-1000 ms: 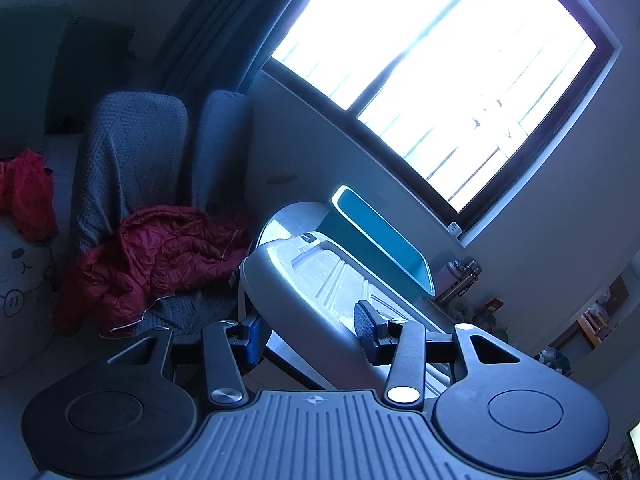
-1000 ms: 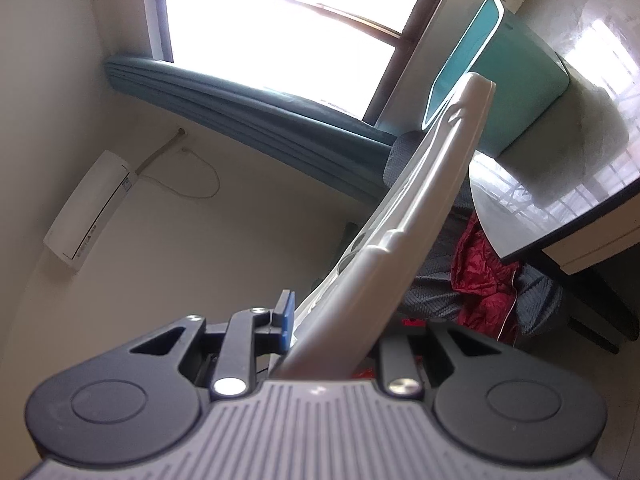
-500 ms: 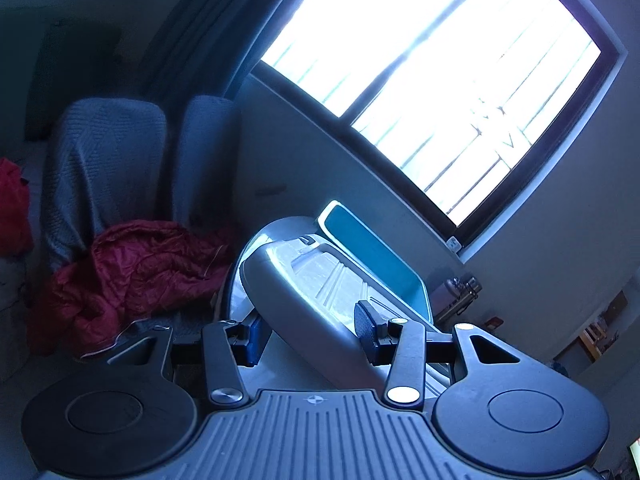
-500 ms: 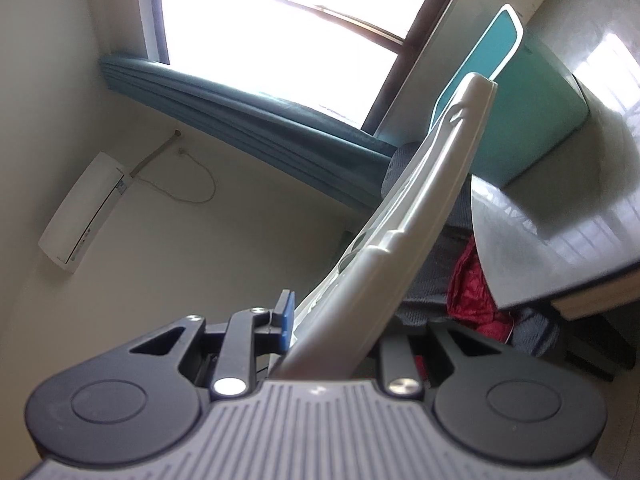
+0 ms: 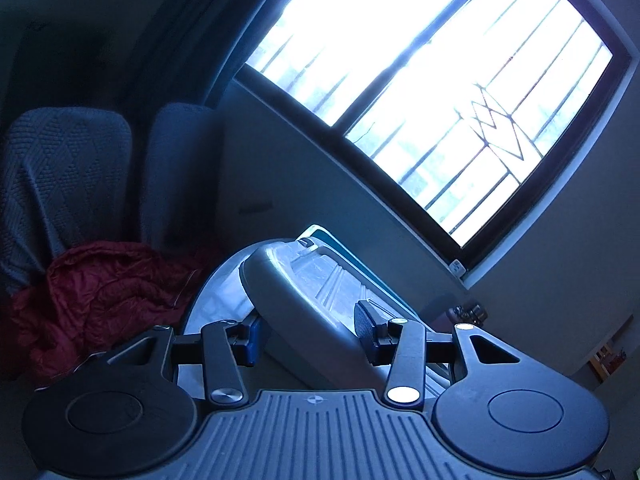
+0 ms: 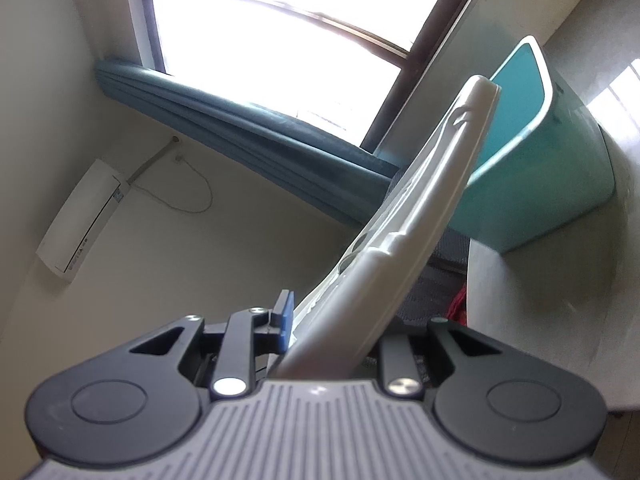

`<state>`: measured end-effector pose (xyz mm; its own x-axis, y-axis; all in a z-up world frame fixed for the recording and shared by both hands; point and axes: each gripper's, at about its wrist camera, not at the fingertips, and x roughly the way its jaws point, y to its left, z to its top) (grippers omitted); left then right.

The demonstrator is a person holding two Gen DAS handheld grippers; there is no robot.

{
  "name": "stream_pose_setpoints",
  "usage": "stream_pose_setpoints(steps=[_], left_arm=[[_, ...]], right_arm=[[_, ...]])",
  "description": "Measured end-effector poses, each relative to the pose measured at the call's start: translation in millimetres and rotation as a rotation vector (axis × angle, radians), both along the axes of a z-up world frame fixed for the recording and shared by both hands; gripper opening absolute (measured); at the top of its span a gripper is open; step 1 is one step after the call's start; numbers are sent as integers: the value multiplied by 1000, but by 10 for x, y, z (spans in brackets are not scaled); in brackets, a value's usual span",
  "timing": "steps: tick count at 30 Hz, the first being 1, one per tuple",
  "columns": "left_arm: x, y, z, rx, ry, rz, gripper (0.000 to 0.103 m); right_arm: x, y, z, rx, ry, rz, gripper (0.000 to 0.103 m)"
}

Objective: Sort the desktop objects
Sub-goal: 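Tilt the white lid down onto the tub opening with both tools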

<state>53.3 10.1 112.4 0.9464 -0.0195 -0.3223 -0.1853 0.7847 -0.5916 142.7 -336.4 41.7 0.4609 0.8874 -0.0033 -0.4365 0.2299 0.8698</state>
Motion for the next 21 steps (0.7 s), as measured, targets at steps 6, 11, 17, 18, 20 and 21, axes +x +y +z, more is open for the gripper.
stream_pose_setpoints(steps=[6, 11, 17, 18, 20, 21], left_arm=[[434, -184, 35, 1, -10, 23, 47], [736, -291, 67, 7, -23, 43, 47], [1041, -359, 95, 10, -24, 61, 46], [1087, -367, 94, 10, -24, 62, 46], [1187, -373, 102, 16, -25, 64, 47], [1242, -372, 107, 19, -25, 65, 47]], right_arm=[[435, -133, 51, -5, -10, 18, 24], [756, -201, 68, -5, -12, 37, 24], [1076, -246, 94, -2, -10, 54, 25], [1145, -271, 92, -2, -12, 53, 25], [1230, -280, 86, 1, -14, 54, 25], [1274, -278, 80, 3, -13, 55, 25]])
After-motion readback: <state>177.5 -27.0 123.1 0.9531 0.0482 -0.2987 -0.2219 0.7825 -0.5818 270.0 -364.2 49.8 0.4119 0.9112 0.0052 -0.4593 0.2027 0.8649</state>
